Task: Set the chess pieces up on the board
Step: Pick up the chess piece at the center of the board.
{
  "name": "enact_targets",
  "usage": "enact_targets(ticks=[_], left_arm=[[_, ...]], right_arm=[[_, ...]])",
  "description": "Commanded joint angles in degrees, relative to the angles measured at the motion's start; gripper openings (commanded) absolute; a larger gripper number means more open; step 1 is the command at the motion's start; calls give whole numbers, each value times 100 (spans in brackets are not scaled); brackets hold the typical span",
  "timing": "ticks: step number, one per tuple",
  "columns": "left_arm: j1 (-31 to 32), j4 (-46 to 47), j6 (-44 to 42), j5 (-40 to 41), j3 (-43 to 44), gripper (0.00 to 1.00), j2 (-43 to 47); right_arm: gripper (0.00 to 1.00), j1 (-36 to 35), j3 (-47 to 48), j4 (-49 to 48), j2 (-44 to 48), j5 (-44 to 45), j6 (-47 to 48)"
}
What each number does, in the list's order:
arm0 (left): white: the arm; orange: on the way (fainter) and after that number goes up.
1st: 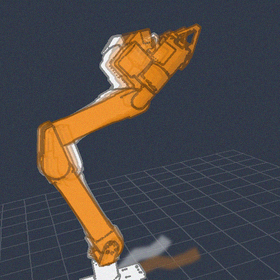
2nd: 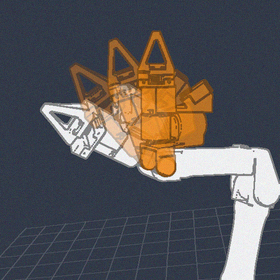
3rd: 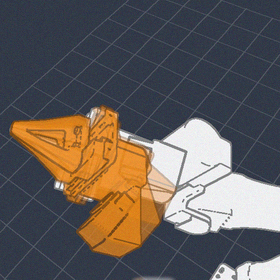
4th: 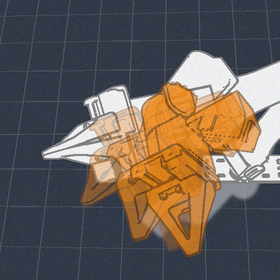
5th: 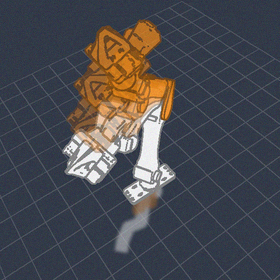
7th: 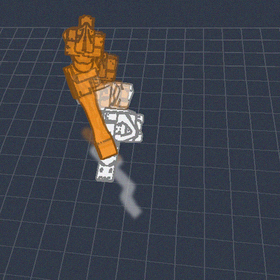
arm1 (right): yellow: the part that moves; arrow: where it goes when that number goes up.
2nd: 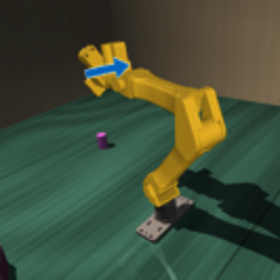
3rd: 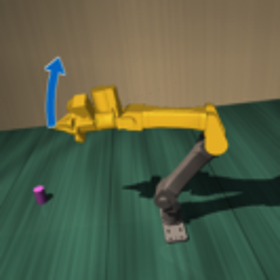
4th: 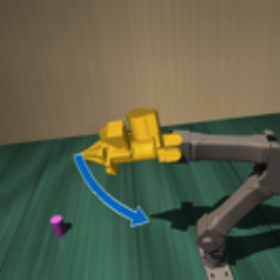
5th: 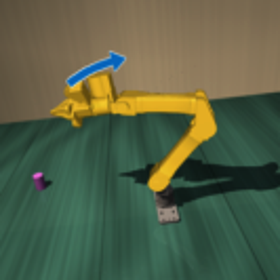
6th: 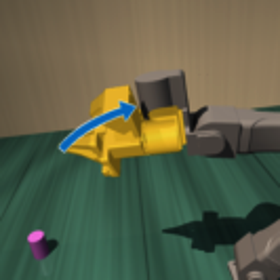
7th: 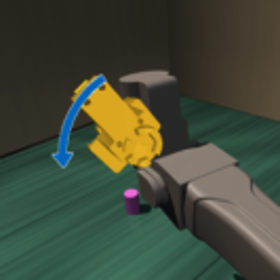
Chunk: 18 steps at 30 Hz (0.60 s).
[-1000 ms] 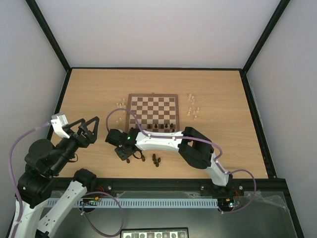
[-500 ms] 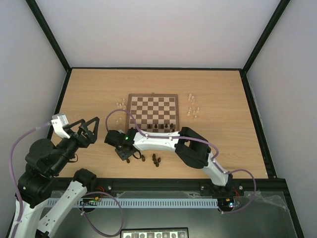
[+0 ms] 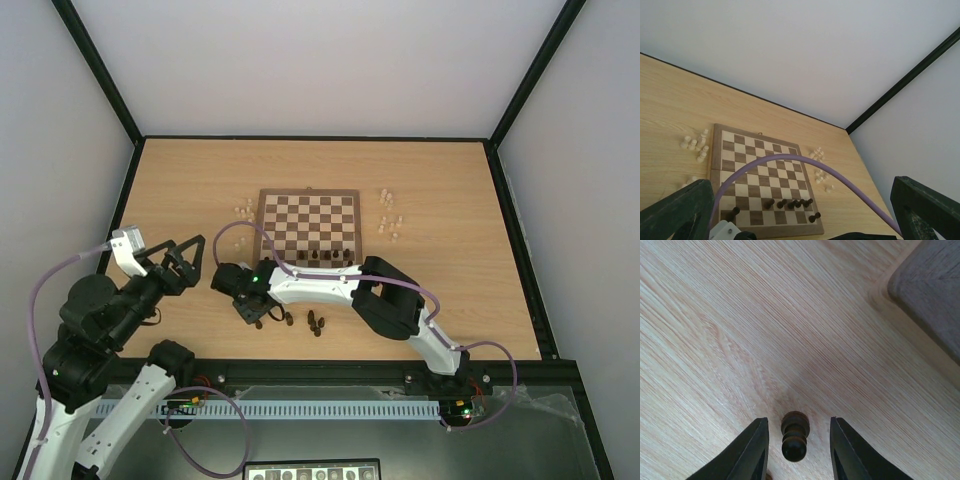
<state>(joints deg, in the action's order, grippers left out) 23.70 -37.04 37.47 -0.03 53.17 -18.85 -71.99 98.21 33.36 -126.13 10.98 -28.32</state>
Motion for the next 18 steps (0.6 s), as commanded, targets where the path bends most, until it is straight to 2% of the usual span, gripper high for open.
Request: enact_targets(ticks=[1,7,18], left_arm=[[-41,128,-69,-106,-104,99,-71],[-41,196,-54,-137,-173,100,-99],[-41,235,-44,-120,-192,100,-101]], right_arm=[[35,-26,154,303,2,74,28],[22,-26,131,280,57,88,54],[10,-26,92,243,131,150,77]])
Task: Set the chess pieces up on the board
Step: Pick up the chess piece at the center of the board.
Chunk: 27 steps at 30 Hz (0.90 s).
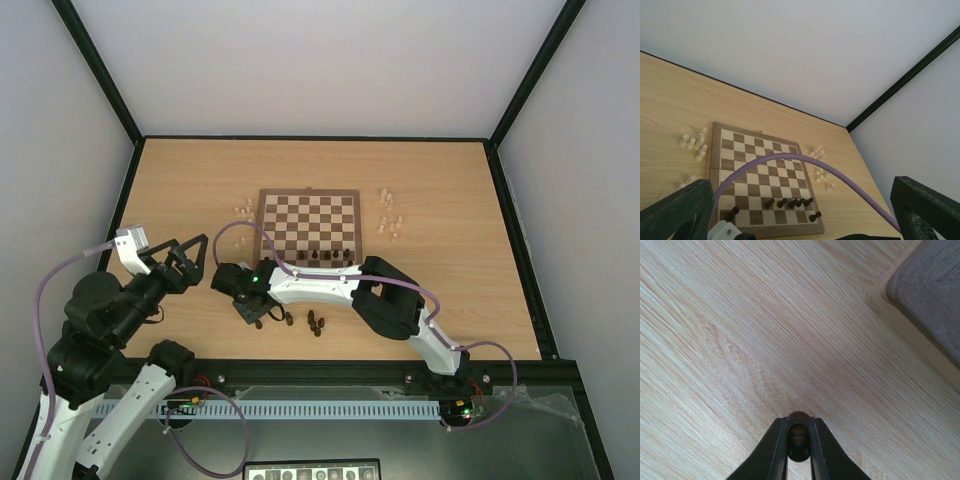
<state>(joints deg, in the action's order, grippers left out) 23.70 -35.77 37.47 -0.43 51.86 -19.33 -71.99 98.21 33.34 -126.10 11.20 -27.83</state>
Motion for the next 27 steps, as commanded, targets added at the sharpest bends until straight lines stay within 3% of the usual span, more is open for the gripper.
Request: enact_targets(ticks=[1,3,9,27], left_arm=[[-41,109,-49,-80,-61,99,-53],[-41,120,-43,-80,-70,100,-61],[-41,138,-46,-80,-88,100,-71],[-41,159,-32,-116,-38,100,-84]], right_arm=[[16,-26,96,245,134,132,32],[30,-26,104,252,140,137,32],[31,-26,110,259,165,155,33],[6,-26,65,259,342,170,42]])
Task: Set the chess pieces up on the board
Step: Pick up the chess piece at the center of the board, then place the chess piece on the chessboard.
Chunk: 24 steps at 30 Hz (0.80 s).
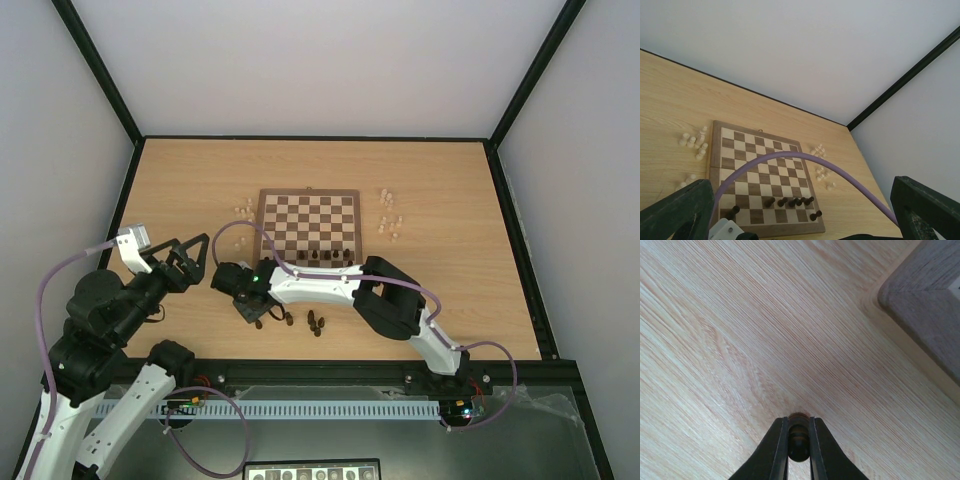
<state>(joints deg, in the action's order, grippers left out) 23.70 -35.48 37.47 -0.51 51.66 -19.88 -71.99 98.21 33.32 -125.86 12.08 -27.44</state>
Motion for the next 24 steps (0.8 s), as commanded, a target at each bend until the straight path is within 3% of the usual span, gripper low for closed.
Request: enact_targets(ticks=[1,13,24], left_arm=[[-41,130,-38,-107,-30,100,-25],[-41,110,-6,-138,48,99,38],[-41,82,-75,-224,-198,100,-97]], right_arm=[[6,-26,45,264,354,96,2],[5,126,-532,258,1125,382,-59],[5,994,-732,382,1791,430,243]])
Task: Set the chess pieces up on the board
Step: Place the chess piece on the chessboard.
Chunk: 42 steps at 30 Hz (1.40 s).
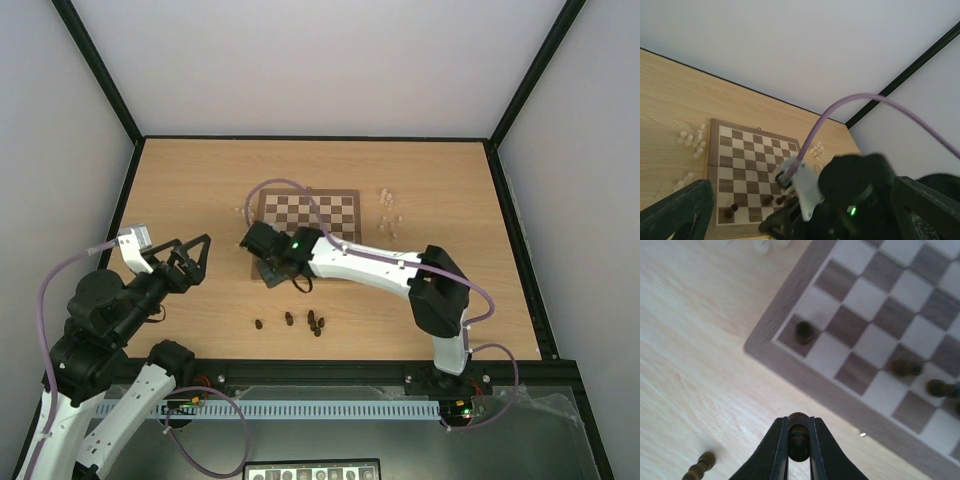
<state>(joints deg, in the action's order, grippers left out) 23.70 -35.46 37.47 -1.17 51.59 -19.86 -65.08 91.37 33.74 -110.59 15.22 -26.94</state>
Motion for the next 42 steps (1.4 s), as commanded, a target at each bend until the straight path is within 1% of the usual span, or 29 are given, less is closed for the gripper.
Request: enact_targets(ticks=[1,9,18,24,42], left_arm=[[-41,116,-93,-213,-288,99,-114],[-41,389,-78,-652,-1088,100,-380],[-41,570,1,-739,-1210,99,-473],[-44,593,-6,-710,-1170,99,-462],[-41,749,-17,-666,-1243,99,-563]], right_arm=[[5,384,-49,356,260,117,230],[5,892,59,228,3,-55,514],[5,1005,589,278,-654,-301,744],[6,1027,781,285,-979,-327,778],[6,1283,775,200,-1236,-392,854]])
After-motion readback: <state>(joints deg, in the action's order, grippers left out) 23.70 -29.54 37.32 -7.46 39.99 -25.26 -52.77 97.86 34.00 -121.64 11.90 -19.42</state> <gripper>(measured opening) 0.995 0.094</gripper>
